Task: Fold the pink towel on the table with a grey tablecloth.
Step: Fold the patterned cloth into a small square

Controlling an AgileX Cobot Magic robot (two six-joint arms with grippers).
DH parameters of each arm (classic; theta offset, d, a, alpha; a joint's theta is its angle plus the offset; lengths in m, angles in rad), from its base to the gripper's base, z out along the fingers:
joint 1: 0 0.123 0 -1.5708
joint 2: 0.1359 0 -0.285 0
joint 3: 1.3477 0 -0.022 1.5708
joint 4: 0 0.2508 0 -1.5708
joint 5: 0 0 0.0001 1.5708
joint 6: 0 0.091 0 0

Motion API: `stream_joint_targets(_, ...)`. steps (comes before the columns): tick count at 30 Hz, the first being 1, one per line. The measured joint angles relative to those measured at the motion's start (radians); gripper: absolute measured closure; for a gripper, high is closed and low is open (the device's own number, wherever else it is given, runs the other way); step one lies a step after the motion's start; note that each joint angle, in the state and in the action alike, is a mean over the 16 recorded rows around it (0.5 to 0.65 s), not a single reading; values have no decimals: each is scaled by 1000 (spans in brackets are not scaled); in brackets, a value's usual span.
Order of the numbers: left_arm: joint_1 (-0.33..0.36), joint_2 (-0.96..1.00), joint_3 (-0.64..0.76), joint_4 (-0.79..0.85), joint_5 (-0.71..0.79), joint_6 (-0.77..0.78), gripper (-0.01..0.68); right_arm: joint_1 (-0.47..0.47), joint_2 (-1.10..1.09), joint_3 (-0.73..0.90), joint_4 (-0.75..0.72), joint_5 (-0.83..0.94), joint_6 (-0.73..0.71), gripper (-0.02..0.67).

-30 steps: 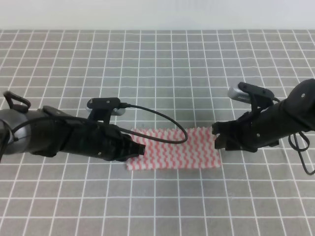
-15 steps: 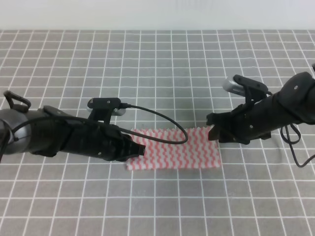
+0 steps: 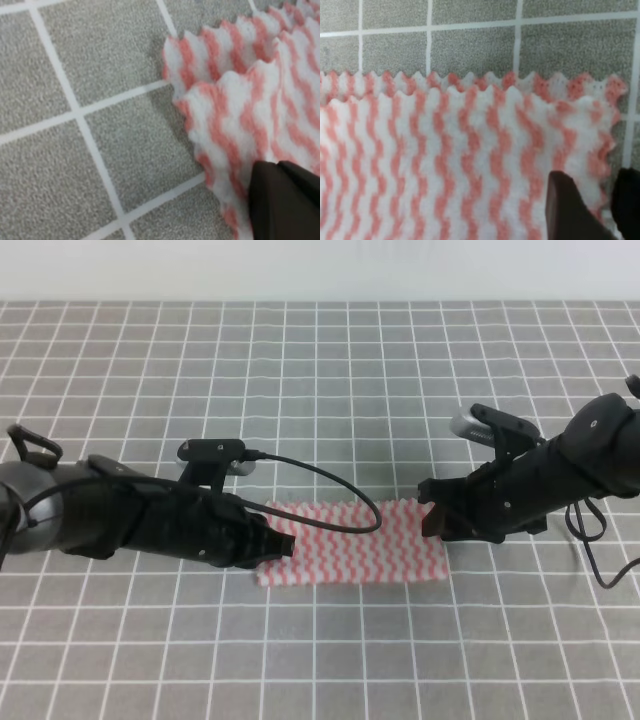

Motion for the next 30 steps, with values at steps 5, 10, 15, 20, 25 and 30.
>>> stream_joint_targets(5,0,1,0,0,-2,0,675,0,-4,0,0,4,-1,437)
stream_joint_targets(10,0,1,-1,-1,-3,0,675,0,-11,0,-3,7,-3,437)
stream_joint_targets(15,0,2,-2,-1,-5,0,675,0,-16,0,-3,7,-3,437)
stream_joint_targets(20,0,2,-2,-1,-5,0,675,0,-14,0,2,7,-3,438)
stream_joint_targets(25,0,2,-2,-1,-5,0,675,0,-12,0,7,9,-2,437)
stream_joint_targets(30,0,1,-1,-1,-5,0,675,0,-5,0,13,15,0,437)
